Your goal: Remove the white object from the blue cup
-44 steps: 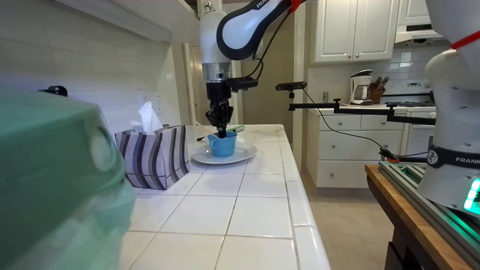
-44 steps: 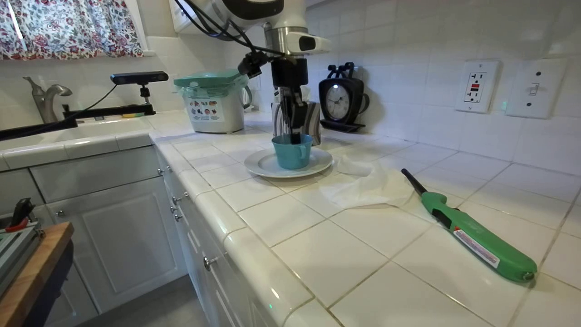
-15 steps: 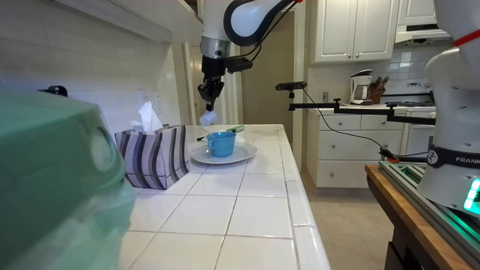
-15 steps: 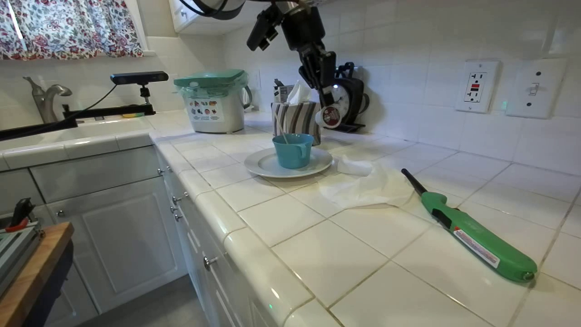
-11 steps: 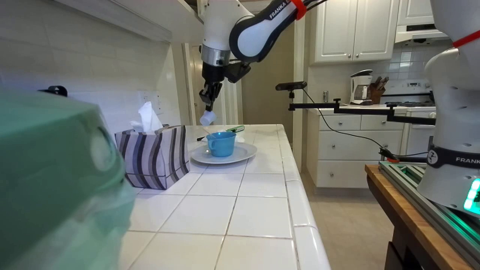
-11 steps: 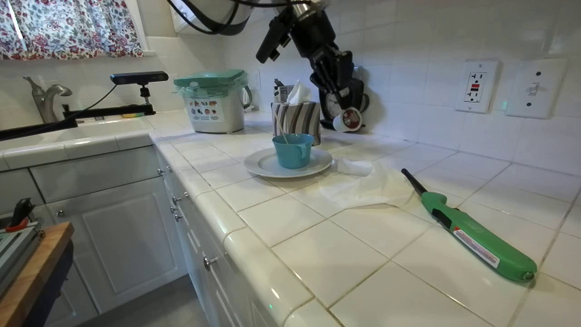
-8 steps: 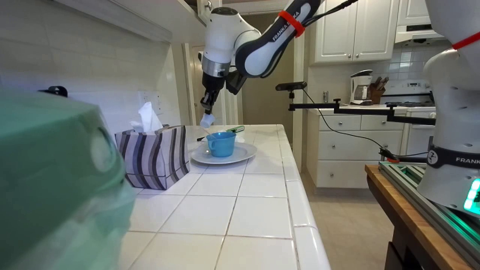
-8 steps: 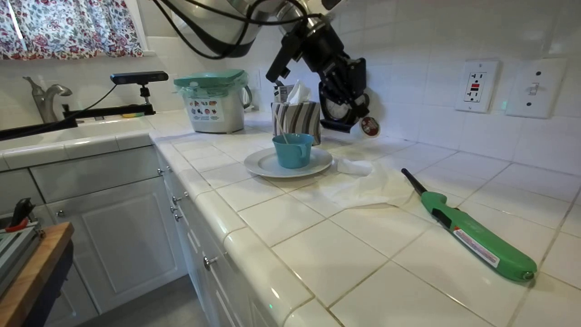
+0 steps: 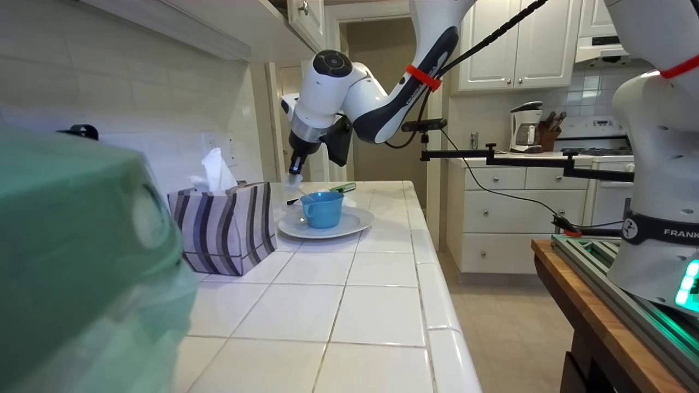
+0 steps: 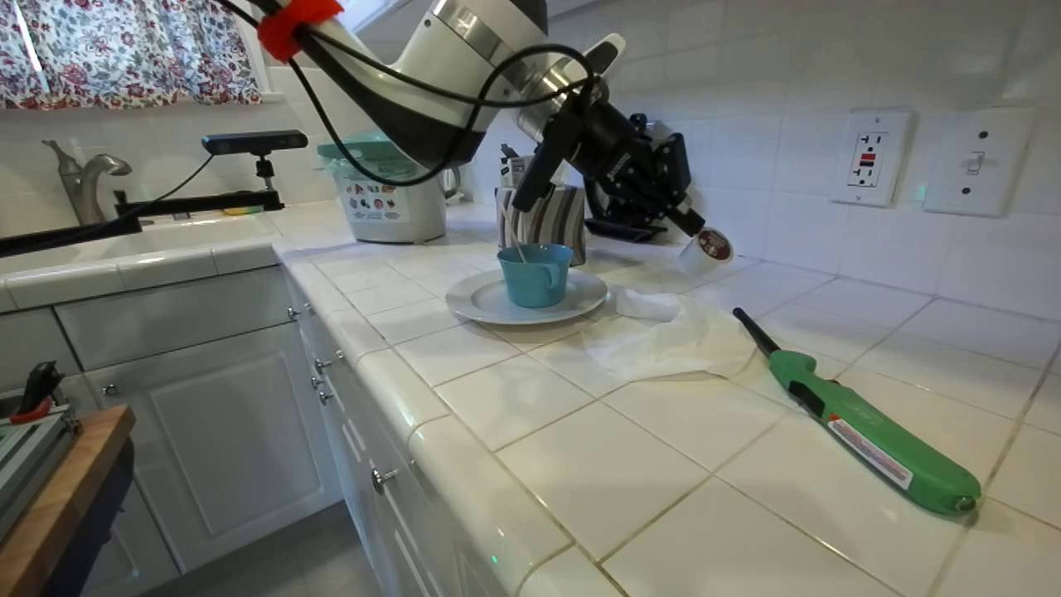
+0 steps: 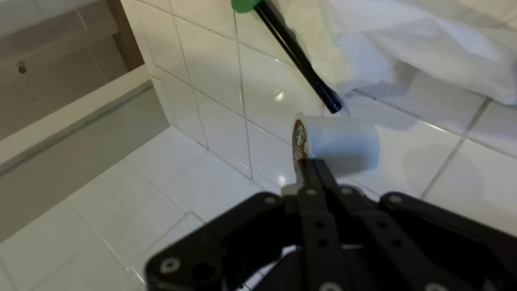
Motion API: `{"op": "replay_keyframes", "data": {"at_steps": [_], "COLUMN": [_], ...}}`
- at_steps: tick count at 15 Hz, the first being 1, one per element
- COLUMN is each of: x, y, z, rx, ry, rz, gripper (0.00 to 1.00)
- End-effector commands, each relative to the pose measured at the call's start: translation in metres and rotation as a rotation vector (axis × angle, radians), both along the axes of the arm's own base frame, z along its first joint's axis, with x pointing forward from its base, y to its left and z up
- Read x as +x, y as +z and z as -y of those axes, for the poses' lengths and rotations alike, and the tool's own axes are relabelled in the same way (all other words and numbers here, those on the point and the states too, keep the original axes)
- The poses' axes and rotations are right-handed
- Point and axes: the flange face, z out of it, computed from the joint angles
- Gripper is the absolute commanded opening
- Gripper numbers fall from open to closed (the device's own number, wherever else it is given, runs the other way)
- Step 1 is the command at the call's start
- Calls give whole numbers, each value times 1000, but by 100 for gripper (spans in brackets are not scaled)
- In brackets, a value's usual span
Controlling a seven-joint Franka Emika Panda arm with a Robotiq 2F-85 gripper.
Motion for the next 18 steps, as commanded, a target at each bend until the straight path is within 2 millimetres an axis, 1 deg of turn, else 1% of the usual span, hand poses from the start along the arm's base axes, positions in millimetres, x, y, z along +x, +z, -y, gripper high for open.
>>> {"op": "replay_keyframes", "data": {"at_steps": [1,5,8,18], "x": [7,8,7,-8], "y": [-12,-20,-25,-50], "z": [-10,-16,-15,-13], "rx": [-63,-105,-129,-163], "ry": [88,172,218,328], "rz": [41,58,63,33], "gripper": [0,0,0,0]}}
